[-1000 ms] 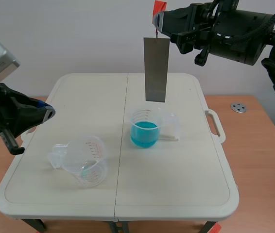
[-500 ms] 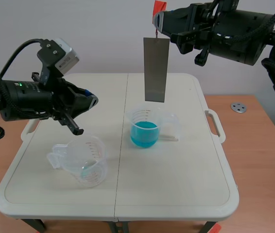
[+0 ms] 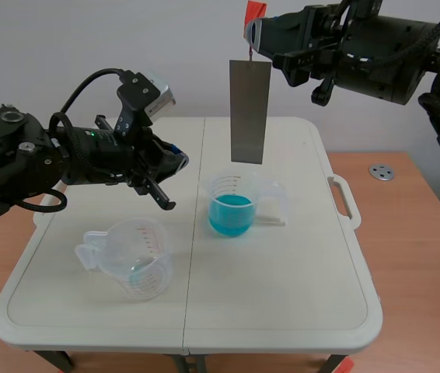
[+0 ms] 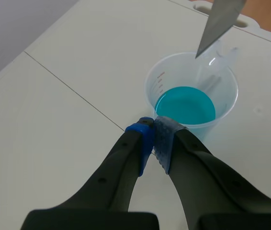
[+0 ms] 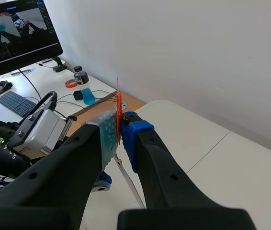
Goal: Hold the metal plate by the orange handle, dip it into the blue solution, take it out and point at it, then put the plate back in the beaker on the left.
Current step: 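Raise the plate and point at it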
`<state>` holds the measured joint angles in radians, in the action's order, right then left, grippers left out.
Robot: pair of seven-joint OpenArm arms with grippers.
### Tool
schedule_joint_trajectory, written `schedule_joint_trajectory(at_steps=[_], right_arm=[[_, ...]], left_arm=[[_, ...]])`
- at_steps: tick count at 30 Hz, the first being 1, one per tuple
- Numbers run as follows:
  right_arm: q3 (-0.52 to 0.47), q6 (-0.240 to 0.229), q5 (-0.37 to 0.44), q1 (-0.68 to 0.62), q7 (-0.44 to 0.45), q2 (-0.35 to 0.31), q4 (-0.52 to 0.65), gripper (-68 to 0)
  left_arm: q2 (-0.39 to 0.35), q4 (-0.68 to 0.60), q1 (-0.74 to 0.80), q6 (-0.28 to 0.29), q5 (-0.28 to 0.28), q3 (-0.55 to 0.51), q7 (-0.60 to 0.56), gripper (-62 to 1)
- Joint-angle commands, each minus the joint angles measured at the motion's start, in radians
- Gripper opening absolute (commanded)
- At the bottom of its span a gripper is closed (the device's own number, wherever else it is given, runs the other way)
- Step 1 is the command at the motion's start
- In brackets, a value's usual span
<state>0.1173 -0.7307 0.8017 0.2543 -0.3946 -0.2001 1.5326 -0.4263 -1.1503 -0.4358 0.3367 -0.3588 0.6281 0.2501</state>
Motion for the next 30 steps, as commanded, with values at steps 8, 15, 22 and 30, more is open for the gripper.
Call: schedule_joint_trajectory(at_steps=[8, 15, 22, 30], right_arm=[[-0.005, -0.015, 0.019, 0.023, 0.015, -0.01, 0.013, -66.2], [-0.005, -0.015, 0.019, 0.023, 0.015, -0.01, 0.013, -66.2], [-0.005, -0.015, 0.019, 0.023, 0.015, -0.01, 0.013, -66.2], [-0.005, -0.015, 0.022, 0.023, 0.015, -0.01, 0.013, -66.2]], left_arm=[[0.037, 0.005, -0.019, 0.0, 0.039, 0.007, -0.022, -59.0], [0.049, 0.006, -0.036, 0.0, 0.039, 0.038, -0.022, -59.0], [0.048, 0.007, -0.035, 0.0, 0.039, 0.038, -0.021, -59.0], [-0.074, -0.024, -0.018, -0.048, -0.021, 0.037, -0.02, -59.0]])
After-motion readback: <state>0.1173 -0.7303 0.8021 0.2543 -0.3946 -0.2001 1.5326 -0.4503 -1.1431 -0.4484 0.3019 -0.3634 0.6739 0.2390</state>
